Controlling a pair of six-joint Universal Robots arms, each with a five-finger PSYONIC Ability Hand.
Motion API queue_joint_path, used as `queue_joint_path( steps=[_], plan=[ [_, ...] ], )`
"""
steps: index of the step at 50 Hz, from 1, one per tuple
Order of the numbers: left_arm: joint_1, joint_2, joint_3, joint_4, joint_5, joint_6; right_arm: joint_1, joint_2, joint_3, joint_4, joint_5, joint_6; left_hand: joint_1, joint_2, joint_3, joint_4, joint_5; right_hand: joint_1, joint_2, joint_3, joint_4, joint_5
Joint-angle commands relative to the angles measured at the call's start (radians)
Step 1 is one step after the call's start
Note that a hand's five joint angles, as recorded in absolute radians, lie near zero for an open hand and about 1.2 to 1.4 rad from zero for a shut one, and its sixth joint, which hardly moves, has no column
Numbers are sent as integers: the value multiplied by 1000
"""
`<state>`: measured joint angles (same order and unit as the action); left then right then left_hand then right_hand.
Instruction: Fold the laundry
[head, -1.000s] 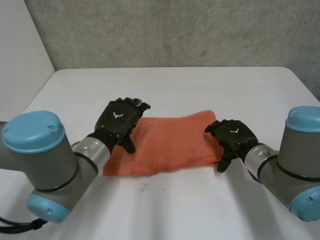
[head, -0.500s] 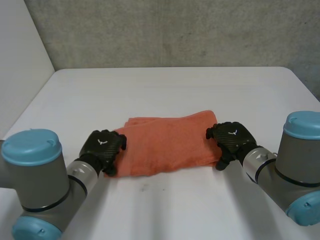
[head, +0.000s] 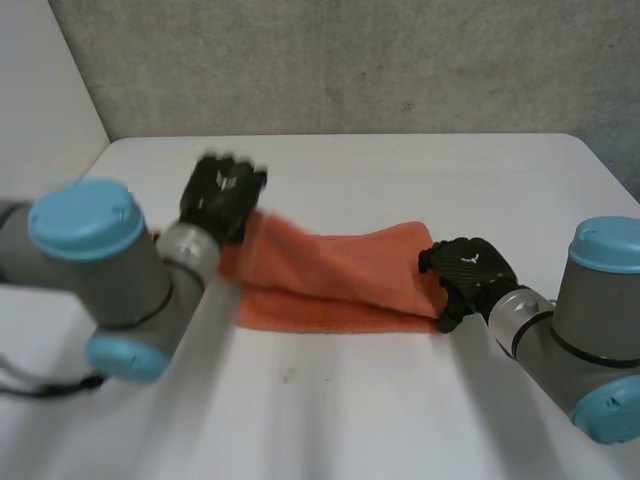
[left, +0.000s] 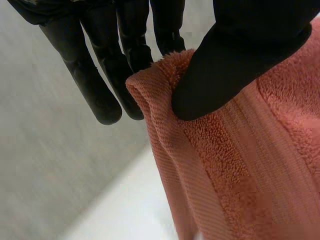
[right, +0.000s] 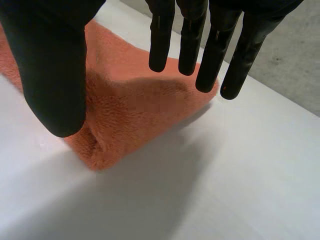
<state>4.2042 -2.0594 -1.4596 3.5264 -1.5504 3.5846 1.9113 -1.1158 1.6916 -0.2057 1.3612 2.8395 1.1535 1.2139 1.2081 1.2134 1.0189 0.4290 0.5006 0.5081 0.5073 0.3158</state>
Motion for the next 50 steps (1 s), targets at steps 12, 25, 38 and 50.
queue_joint_path(
  steps=[12, 25, 38, 50],
  plan=[
    [-30, -16, -172, 135, -51, 40, 3, -7, -3, -4, 21, 4, 243, 182, 188, 183, 203, 114, 42, 35, 36, 53],
    [-4, -30, -308, 161, -53, 51, 6, 2, 17, -8, 19, 4, 16, -44, -38, -43, -24, 131, 60, 52, 53, 70],
    [-9, 42, -314, 108, -56, 192, -5, 11, 42, -61, 19, 6, -934, -994, -989, -994, -974, 425, 353, 345, 346, 363],
    [8, 133, -311, 74, -56, 52, -3, 56, 34, -64, 19, 20, -919, -980, -974, -979, -959, 419, 348, 340, 341, 358]
  ],
)
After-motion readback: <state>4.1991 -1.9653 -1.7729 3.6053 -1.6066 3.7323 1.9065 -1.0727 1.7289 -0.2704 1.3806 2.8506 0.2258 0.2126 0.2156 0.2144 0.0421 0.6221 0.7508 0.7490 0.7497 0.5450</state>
